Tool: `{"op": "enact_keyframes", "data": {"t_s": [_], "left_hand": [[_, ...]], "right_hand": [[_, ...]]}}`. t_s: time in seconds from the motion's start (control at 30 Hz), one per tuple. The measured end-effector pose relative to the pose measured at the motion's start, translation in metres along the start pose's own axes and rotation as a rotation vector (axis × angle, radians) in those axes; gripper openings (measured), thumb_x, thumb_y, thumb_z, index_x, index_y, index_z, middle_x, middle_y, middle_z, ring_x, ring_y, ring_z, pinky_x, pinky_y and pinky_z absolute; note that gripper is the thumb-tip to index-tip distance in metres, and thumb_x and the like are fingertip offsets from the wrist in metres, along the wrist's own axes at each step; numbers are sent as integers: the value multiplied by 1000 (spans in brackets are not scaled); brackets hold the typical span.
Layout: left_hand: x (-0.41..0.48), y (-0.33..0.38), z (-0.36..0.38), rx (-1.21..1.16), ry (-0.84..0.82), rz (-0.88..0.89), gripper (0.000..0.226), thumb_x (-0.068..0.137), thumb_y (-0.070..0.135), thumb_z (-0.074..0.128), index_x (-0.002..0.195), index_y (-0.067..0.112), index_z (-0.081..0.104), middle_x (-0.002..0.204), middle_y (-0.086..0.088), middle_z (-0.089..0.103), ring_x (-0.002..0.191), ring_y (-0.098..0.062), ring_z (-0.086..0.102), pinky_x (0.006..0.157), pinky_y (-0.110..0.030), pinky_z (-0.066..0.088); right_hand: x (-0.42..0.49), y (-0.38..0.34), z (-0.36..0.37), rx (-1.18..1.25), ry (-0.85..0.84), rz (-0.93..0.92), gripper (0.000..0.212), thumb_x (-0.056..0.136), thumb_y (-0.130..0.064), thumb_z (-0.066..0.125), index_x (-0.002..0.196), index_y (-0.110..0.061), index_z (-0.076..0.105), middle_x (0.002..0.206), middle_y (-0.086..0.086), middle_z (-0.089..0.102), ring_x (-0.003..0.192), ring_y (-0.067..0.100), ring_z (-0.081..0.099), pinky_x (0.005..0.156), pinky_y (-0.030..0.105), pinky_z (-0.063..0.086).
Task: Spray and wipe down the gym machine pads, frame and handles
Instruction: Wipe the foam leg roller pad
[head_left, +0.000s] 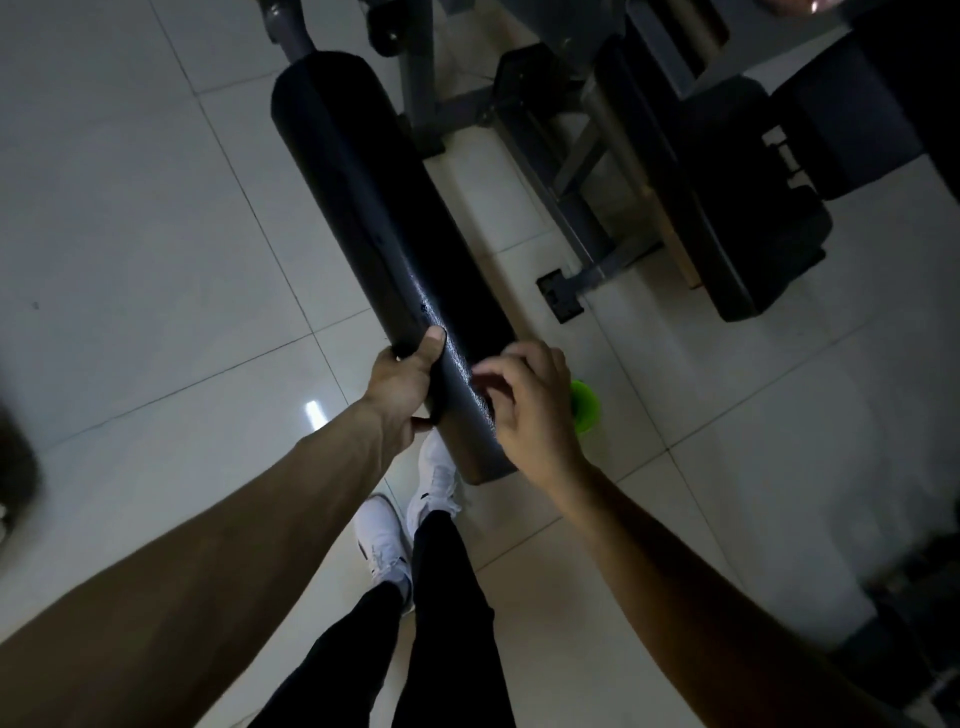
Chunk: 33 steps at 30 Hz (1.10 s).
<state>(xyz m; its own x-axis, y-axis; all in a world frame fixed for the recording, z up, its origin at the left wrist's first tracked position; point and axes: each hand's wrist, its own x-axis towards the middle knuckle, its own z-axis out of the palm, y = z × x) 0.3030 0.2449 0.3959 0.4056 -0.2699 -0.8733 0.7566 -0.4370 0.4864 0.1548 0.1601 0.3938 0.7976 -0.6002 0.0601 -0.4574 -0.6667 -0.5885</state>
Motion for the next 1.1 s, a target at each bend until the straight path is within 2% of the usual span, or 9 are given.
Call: {"op": "enact_keyframes", "data": {"t_s": [0.07, 0.2, 0.3, 0.53, 0.67, 0.77, 0.9, 1.0, 1.1], "left_hand": [[-1, 0, 1, 8, 3, 5, 61, 90, 57, 71, 136, 23, 51, 129, -5, 65, 119, -29, 60, 94, -59, 54], [-4, 5, 3, -27, 25, -27, 57, 91, 54, 71, 135, 23, 52, 127, -3, 65, 118, -27, 59, 97, -59, 52], [-6, 8, 8, -40, 40, -41, 57, 92, 51, 70, 136, 22, 51, 127, -2, 63, 118, -27, 57, 94, -55, 52], [-2, 18, 5, -14, 7, -101, 58, 95, 52, 65, 141, 23, 46, 131, -1, 59, 117, -26, 53, 87, -51, 46], [-12, 27, -1, -43, -31, -129, 40, 103, 48, 56, 133, 23, 48, 111, 1, 59, 100, -21, 57, 79, -46, 49], [-20, 32, -5, -97, -61, -145, 31, 107, 37, 51, 131, 18, 53, 115, -5, 62, 104, -25, 58, 87, -50, 54], [-35, 36, -10, -156, -65, -168, 22, 107, 24, 51, 125, 14, 58, 104, -6, 62, 95, -24, 59, 91, -53, 55], [-61, 47, -10, -105, -47, -145, 19, 103, 26, 57, 118, 15, 62, 96, -4, 63, 89, -22, 59, 86, -44, 52], [-97, 69, -5, -110, -114, -90, 33, 97, 44, 63, 115, 16, 62, 89, -2, 61, 80, -20, 59, 79, -36, 51]], "right_hand": [[11, -5, 4, 8, 19, 47, 34, 85, -3, 68, 113, -22, 70, 119, 1, 53, 111, 24, 49, 89, 46, 49], [-49, 11, -21, -21, -87, -101, 41, 78, 7, 64, 110, -16, 72, 115, 4, 55, 104, 28, 51, 86, 46, 46], [-58, 19, -26, -4, -95, -82, 41, 77, 9, 63, 109, -15, 72, 114, 3, 54, 104, 28, 52, 84, 47, 47], [74, -17, 27, 112, 88, 83, 30, 91, -8, 66, 118, -19, 67, 123, 3, 52, 117, 13, 43, 97, 41, 48], [139, -24, 34, 211, 73, 225, 26, 97, -12, 63, 120, -22, 68, 123, -1, 51, 117, 15, 44, 106, 44, 44], [106, -15, 20, 172, -16, 217, 26, 99, -13, 61, 122, -24, 66, 124, -2, 51, 118, 17, 50, 104, 40, 47], [31, 3, -12, 74, -98, 230, 24, 95, -3, 64, 112, -18, 70, 113, -9, 51, 103, 1, 48, 97, 39, 50], [31, -4, -40, 68, -250, 381, 23, 97, -9, 63, 115, -21, 70, 117, -4, 55, 109, 15, 58, 103, 43, 50], [57, -53, -78, 322, -149, 444, 27, 98, -18, 65, 121, -31, 69, 124, -7, 61, 115, 12, 62, 102, 32, 53]]}}
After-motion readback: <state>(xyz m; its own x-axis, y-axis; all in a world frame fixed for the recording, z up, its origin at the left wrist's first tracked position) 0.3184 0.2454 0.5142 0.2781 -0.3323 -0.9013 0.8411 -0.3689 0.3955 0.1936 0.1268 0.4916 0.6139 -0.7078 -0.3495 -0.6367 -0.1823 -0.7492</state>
